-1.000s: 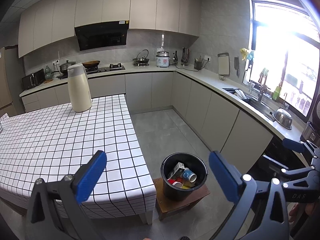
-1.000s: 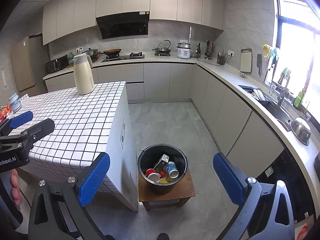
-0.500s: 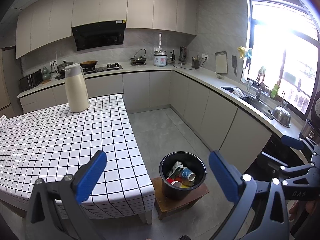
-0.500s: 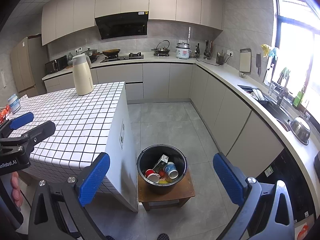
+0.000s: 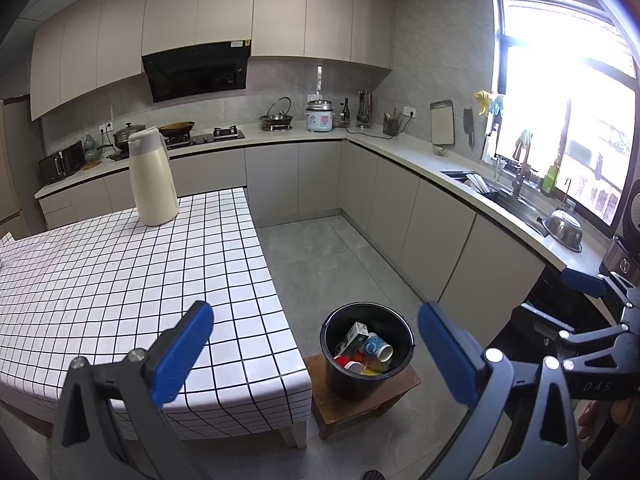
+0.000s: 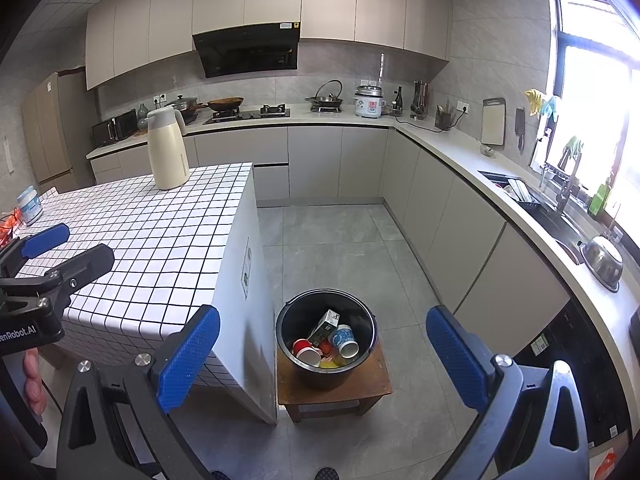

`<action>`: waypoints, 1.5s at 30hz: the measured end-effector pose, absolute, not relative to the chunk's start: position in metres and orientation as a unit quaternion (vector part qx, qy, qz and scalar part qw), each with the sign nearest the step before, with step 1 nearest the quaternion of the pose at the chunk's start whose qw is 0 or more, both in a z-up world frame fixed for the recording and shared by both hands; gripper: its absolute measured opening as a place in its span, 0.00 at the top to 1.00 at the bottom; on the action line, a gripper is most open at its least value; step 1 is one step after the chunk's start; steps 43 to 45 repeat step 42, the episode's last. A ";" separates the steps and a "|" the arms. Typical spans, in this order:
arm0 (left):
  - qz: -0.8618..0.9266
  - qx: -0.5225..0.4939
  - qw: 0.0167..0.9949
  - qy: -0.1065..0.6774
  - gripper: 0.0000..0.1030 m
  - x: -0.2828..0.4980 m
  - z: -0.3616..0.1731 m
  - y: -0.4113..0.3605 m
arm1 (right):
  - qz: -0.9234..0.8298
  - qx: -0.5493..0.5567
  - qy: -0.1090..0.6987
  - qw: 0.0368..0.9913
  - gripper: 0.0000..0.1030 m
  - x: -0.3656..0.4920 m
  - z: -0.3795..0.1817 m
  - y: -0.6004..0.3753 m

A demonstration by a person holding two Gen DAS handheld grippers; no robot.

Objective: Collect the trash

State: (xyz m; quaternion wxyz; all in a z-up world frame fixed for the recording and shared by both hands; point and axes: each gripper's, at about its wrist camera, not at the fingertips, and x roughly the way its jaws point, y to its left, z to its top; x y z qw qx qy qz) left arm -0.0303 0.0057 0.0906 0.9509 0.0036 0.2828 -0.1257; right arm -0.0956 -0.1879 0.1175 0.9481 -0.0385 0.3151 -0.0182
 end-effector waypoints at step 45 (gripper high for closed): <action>-0.152 -0.020 0.941 0.300 0.00 -0.015 0.078 0.006 | -0.015 -0.037 0.319 0.947 0.00 -0.074 0.113 -0.191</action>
